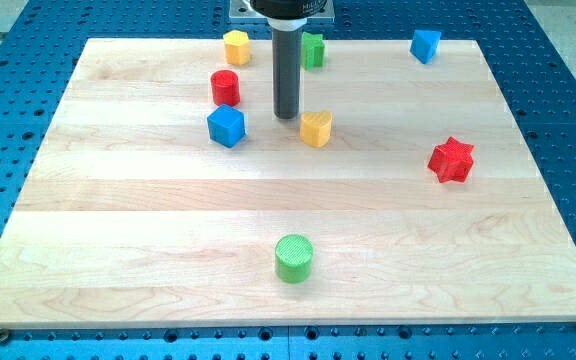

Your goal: Push the heart and the cube slightly to the left

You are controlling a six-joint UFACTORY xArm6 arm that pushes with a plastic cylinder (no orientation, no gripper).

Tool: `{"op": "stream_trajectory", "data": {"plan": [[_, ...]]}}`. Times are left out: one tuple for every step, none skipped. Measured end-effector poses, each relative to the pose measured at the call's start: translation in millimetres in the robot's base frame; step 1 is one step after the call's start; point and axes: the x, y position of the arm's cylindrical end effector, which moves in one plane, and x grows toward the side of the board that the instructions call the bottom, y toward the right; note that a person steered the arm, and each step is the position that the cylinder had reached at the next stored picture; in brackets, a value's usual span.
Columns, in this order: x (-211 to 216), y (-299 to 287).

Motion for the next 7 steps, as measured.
{"op": "stream_trajectory", "data": {"plan": [[29.8,-34.1],[44.3,-65.4],[44.3,-43.5],[106.4,-12.6],[110.9,87.3],[67.9,101.4],[64.3,73.7]]}}
